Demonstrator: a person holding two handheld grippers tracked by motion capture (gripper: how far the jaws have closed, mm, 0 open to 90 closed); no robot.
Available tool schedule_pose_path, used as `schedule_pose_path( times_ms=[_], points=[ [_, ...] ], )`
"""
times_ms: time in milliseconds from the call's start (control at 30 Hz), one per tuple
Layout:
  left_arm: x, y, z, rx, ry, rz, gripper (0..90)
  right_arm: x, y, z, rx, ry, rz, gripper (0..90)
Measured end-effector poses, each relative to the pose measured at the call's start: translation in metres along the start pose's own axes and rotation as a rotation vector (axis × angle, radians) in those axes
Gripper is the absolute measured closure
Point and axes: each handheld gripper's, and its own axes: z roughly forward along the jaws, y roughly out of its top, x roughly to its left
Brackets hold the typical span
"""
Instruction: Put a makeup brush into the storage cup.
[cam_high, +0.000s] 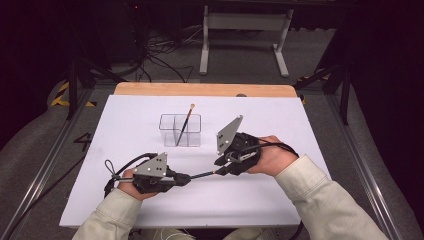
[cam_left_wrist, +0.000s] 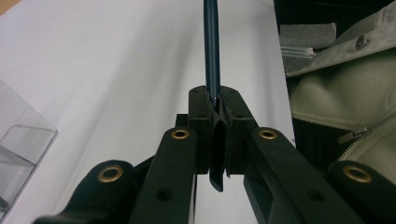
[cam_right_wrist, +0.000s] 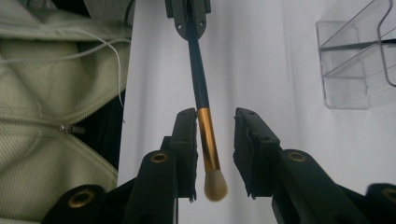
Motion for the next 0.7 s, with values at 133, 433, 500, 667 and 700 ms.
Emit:
schedule_pose_path(
  times_ms=[133, 433, 500, 667, 700],
  points=[
    [0.000, 0.000, -0.001, -0.008, -0.001, 0.004, 84.7, 0.001, -0.010, -0.006, -0.081, -0.020, 0.018, 57.2],
    [-0.001, -0.001, -0.004, -0.032, -0.004, 0.010, 84.7, 0.003, -0.033, -0.009, -0.223, -0.031, 0.047, 52.0],
    [0.000, -0.001, -0.004, -0.032, -0.005, 0.016, 84.7, 0.003, -0.038, -0.009, -0.257, -0.027, 0.056, 52.6],
    [-0.001, -0.002, -0.006, -0.047, -0.004, 0.018, 84.6, 0.004, -0.046, -0.008, -0.299, -0.022, 0.067, 54.6],
    [-0.001, -0.002, -0.006, -0.050, -0.006, 0.019, 84.7, 0.004, -0.047, -0.008, -0.309, -0.022, 0.070, 55.1]
  ],
)
